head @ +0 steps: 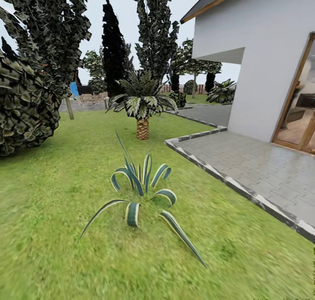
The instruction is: Take the three Easter eggs out of the wicker basket on the lawn in the garden, then place them on the lawn next to a single tree (choose any tree) so that all three eggs are next to the same tree and none are left in the basket.
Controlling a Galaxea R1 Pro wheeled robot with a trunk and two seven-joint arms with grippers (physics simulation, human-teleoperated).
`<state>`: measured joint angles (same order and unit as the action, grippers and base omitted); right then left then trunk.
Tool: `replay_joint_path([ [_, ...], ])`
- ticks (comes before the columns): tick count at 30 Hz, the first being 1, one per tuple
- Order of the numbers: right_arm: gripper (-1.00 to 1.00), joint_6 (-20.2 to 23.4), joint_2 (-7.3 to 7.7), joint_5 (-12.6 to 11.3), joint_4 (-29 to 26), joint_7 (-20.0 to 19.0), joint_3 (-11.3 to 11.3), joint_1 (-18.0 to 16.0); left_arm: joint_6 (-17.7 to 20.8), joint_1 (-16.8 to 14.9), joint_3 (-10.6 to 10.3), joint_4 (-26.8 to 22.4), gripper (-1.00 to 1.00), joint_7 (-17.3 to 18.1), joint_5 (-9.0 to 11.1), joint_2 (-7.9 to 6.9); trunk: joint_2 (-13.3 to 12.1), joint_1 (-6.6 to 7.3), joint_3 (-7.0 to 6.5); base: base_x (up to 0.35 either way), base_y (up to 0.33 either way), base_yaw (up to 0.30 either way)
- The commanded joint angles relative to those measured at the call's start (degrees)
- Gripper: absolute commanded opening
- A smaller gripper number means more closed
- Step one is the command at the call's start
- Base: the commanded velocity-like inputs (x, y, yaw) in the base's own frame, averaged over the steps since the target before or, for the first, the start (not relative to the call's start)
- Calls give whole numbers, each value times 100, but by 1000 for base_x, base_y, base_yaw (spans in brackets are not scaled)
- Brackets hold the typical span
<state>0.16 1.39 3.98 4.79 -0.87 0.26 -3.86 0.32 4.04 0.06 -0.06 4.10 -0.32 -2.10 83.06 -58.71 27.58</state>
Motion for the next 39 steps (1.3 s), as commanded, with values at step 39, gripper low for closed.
replay_joint_path([
  [39,100,2,1,68,13,-17,7,-9,3,0,-6,5,100,21,-3,-1,2,-2,4,239,267,-157],
])
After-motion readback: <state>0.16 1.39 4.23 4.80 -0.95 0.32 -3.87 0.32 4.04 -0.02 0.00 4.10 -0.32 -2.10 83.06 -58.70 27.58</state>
